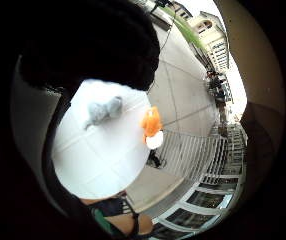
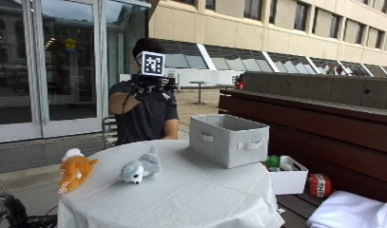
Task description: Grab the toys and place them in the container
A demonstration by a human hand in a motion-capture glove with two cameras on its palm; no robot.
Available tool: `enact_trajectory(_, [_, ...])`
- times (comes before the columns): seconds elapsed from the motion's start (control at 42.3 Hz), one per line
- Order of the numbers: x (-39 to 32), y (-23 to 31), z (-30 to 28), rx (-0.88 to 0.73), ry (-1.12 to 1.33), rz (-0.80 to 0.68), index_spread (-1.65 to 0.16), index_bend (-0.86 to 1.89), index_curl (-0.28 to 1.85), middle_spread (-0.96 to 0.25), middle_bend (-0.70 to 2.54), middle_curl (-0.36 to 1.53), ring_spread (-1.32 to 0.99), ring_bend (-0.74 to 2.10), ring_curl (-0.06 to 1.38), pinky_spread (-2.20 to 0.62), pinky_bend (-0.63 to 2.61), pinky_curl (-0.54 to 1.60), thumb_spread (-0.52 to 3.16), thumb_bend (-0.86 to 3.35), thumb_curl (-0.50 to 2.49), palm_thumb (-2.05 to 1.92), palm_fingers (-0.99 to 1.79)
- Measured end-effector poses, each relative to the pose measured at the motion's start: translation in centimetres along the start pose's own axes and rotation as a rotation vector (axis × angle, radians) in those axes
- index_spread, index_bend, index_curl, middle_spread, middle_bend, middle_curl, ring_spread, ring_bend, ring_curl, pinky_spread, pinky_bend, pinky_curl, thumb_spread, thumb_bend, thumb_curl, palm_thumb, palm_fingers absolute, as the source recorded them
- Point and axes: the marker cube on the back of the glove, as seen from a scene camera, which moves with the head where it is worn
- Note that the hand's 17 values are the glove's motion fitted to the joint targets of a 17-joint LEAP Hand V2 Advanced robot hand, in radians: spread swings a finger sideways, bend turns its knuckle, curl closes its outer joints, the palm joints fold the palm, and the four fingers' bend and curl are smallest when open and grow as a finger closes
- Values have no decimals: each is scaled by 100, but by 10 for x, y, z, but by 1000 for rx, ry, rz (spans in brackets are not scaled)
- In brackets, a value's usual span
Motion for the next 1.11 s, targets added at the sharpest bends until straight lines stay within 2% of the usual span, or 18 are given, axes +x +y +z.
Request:
enact_trajectory(0.165, [44, -11, 65, -82, -59, 39, -28, 5, 12, -4, 18, 43, 1, 42, 22, 7, 121, 37, 92, -6, 32, -6, -24])
enact_trajectory(0.331, [59, -18, 132, -142, -63, 94, -28, 5, 11, -4, 17, 41, 2, 38, 22, 7, 119, 36, 91, -6, 31, -5, -23])
enact_trajectory(0.472, [67, -20, 192, -287, -34, 118, -28, 5, 10, -3, 17, 40, 2, 35, 22, 8, 118, 35, 90, -5, 30, -4, -23])
enact_trajectory(0.591, [71, -19, 221, -395, -67, 162, -28, 8, 11, -1, 7, 35, 2, 30, 22, 6, 129, 37, 96, 4, 32, 10, -25])
enact_trajectory(0.756, [71, -6, 239, -402, -62, 166, -28, 9, 12, 0, 5, 28, 2, 41, 26, -3, 143, 40, 104, 9, 34, 26, -16])
enact_trajectory(0.85, [69, -2, 239, -395, -37, 170, -28, 5, 10, 1, 3, 23, -3, 77, 35, -21, 157, 42, 110, 21, 38, 47, 16])
enact_trajectory(0.921, [68, 1, 237, -389, -51, 178, -29, 16, 11, -2, 8, 21, -16, 101, 39, -30, 148, 38, 114, 28, 42, 59, 41])
enact_trajectory(0.945, [68, 1, 236, -384, -59, 184, -29, 16, 12, -2, 8, 21, -18, 103, 39, -31, 148, 38, 115, 29, 42, 60, 41])
enact_trajectory(1.039, [70, 3, 233, -339, -85, 211, -29, 48, 21, -9, 19, 23, -29, 99, 40, -38, 129, 33, 109, 30, 46, 66, 69])
enact_trajectory(1.11, [70, 1, 231, -284, -73, 236, -27, 62, 27, -12, 18, 23, -35, 94, 40, -41, 121, 32, 103, 29, 49, 70, 76])
